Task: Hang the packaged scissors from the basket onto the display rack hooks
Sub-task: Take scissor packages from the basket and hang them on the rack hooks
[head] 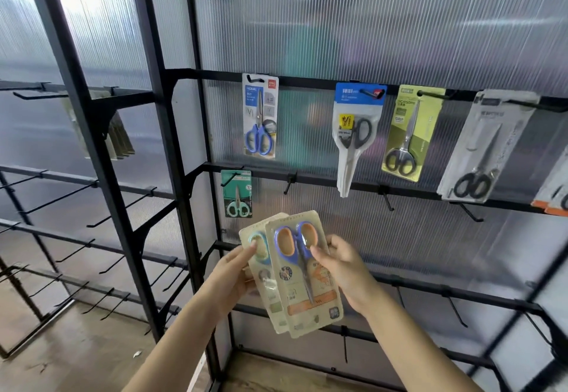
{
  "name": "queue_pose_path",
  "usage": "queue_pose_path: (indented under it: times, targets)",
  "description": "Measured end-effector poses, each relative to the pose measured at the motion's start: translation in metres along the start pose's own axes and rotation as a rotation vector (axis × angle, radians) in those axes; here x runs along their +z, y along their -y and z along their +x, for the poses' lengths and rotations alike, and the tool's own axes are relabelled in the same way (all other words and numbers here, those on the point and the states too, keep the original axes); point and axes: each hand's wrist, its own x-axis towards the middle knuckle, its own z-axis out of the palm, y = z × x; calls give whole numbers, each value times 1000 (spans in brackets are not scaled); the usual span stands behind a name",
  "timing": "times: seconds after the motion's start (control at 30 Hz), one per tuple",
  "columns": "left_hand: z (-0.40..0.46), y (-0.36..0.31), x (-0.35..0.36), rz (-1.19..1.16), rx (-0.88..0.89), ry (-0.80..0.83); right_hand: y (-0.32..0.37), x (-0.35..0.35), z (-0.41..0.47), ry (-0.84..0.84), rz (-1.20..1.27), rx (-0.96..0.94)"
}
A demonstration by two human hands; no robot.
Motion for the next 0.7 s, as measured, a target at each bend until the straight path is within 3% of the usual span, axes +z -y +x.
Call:
queue_pose_path:
  times: [0.13, 0.33, 0.5, 0.6, 0.7]
  targets:
    - [3, -13, -12, 127, 78, 3, 7, -8, -7, 144, -290, -55]
    - [0, -21, 0, 713, -29, 352, 29, -11, -12, 304, -830, -95]
    - [-2, -14, 10, 552, -40, 296, 30, -18, -9, 274, -847, -84]
    - [-3, -5, 12, 409, -28, 198, 24, -30, -5, 128, -799, -120]
    - [4, 9, 9, 223, 3, 28, 19, -43, -8, -352, -804, -362]
